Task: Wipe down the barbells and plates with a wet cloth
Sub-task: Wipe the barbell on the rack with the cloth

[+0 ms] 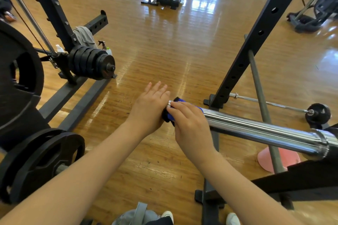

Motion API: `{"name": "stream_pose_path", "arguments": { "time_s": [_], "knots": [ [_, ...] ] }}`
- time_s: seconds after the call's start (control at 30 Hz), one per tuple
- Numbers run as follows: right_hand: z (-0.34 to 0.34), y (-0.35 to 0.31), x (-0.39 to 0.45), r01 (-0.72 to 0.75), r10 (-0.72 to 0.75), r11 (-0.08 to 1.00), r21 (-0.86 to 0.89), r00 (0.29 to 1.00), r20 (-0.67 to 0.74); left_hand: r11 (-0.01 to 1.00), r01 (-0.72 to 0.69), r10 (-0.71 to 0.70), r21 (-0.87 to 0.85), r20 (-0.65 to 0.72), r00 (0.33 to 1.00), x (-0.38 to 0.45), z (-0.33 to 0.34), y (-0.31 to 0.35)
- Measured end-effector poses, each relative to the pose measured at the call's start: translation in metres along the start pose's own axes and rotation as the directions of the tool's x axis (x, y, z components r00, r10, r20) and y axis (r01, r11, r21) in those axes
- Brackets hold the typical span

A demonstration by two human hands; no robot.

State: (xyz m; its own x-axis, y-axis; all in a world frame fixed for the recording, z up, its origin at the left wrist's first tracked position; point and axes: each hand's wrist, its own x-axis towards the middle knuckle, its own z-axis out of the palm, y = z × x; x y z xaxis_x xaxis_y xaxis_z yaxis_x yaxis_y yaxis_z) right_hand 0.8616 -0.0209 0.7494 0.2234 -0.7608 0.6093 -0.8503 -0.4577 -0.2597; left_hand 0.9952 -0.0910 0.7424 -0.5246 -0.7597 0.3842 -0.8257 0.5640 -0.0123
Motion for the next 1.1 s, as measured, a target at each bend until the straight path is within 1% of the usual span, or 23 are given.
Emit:
{"name": "stream_pose_path", "arguments": {
  "time_s": [0.1, 0.17, 0.23, 0.33, 0.43, 0.47, 0.53, 0.67, 0.77, 0.83, 0.9, 0.97, 1.03, 1.1],
  "knots": [
    [-0.016, 0.009, 0.003, -0.026, 0.032, 0.997, 0.077, 0.996, -0.085, 0.999, 0.038, -0.038, 0.0, 0.006, 0.999, -0.001, 0.0, 0.004],
    [-0.02, 0.013, 0.009, -0.001, 0.007, 0.998, 0.063, 0.995, -0.096, 0.999, 0.049, -0.049, 0.002, 0.005, 0.999, 0.0, -0.001, 0.004],
    [-0.014, 0.013, 0.013, -0.021, 0.022, 1.0, 0.014, 0.998, -0.058, 0.998, 0.059, -0.059, -0.002, 0.015, 0.998, -0.001, -0.002, 0.005],
    [-0.008, 0.015, 0.011, -0.111, 0.108, 0.988, -0.104, 0.994, -0.028, 0.997, 0.077, -0.076, -0.011, 0.021, 0.997, -0.003, -0.003, 0.006],
    [-0.01, 0.014, 0.007, -0.133, 0.141, 0.983, -0.128, 0.988, 0.055, 0.996, 0.087, -0.087, -0.001, 0.012, 0.996, -0.002, -0.003, 0.007],
    [-0.01, 0.014, 0.006, -0.12, 0.127, 0.984, -0.13, 0.991, 0.048, 0.996, 0.087, -0.087, 0.0, 0.012, 0.996, -0.002, -0.002, 0.007],
    [-0.006, 0.014, 0.003, -0.083, 0.083, 0.987, -0.134, 0.997, -0.009, 0.996, 0.088, -0.087, -0.012, 0.022, 0.996, -0.002, -0.002, 0.008],
    [-0.001, 0.014, -0.008, -0.014, 0.008, 0.999, -0.049, 0.991, -0.137, 0.996, 0.089, -0.089, 0.001, 0.017, 0.996, -0.002, -0.003, 0.008],
    [-0.009, 0.018, -0.017, -0.014, 0.009, 1.0, -0.022, 0.979, -0.205, 0.996, 0.093, -0.093, -0.001, 0.016, 0.996, -0.003, -0.004, 0.01],
    [-0.016, 0.022, -0.018, -0.046, 0.029, 0.997, -0.07, 0.973, -0.228, 0.995, 0.098, -0.097, -0.001, 0.012, 0.995, -0.003, -0.004, 0.009],
    [-0.014, 0.02, -0.016, -0.086, 0.06, 0.988, -0.127, 0.979, -0.195, 0.995, 0.098, -0.098, 0.0, 0.008, 0.995, -0.003, -0.003, 0.009],
    [-0.006, 0.01, -0.017, -0.085, 0.07, 0.986, -0.143, 0.992, -0.105, 0.996, 0.093, -0.093, -0.002, 0.005, 0.996, -0.003, -0.003, 0.009],
    [0.004, 0.001, -0.023, -0.018, 0.017, 0.985, -0.171, 1.0, -0.007, 0.996, 0.086, -0.086, 0.0, -0.004, 0.996, -0.003, -0.001, 0.009],
    [0.009, 0.003, -0.029, 0.031, -0.028, 0.989, -0.147, 0.999, 0.023, 0.997, 0.082, -0.082, -0.007, -0.014, 0.997, -0.003, 0.0, 0.009]
  ]
}}
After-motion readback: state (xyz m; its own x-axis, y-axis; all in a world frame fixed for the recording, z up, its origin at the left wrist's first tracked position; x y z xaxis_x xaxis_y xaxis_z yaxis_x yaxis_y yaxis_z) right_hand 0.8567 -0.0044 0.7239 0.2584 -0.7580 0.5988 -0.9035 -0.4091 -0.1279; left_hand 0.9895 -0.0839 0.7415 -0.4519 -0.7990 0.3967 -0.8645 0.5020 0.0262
